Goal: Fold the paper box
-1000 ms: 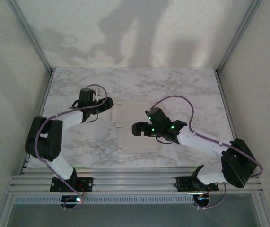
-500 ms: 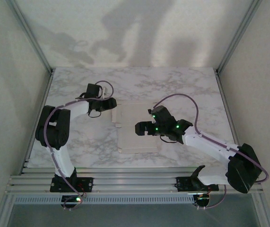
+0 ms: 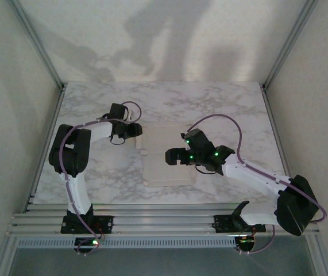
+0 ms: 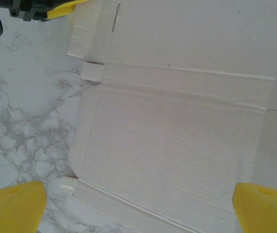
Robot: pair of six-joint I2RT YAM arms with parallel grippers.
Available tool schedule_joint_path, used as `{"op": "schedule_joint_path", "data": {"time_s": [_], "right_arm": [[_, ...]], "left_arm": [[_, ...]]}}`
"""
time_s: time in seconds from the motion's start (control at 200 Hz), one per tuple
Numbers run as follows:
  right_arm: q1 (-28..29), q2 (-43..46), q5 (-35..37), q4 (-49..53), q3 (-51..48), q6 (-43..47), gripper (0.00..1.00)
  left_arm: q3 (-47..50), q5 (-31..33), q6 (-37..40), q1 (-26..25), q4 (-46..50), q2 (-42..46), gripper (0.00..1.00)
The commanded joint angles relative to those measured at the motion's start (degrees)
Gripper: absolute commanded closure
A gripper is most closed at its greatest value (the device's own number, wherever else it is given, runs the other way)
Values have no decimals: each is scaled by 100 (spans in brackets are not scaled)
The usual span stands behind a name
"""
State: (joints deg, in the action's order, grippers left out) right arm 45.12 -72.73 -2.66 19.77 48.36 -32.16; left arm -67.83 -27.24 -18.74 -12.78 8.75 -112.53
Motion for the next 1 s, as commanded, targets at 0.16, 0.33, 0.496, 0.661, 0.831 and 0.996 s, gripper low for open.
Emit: {"op": "schedule_joint_path", "data": {"time_s": [0.16,0.33,0.496,0.661,0.831,0.996], "right_arm": [[-73,75,118,54,-124,7,1],[-99,75,134,68,-151,1,1],[-207,110,-173,14,-139,125,1],[-614,134,-870,331,295,970,1],[-1196,-92,-1621,1081,1099,1890,7],[-1683,-474,-2098,1809,2070,2574,16]], "left_arm": [[-186,-57,108,-75,156,-124,71],[-196,-180,166,-77,110,-173,81],[-25,-402,360,-85,-298,-1,92],[95,-786,716,-85,-621,225,97],[192,-1099,1097,-120,-907,557,96],[347,-1708,1323,-179,-1172,941,93]]}}
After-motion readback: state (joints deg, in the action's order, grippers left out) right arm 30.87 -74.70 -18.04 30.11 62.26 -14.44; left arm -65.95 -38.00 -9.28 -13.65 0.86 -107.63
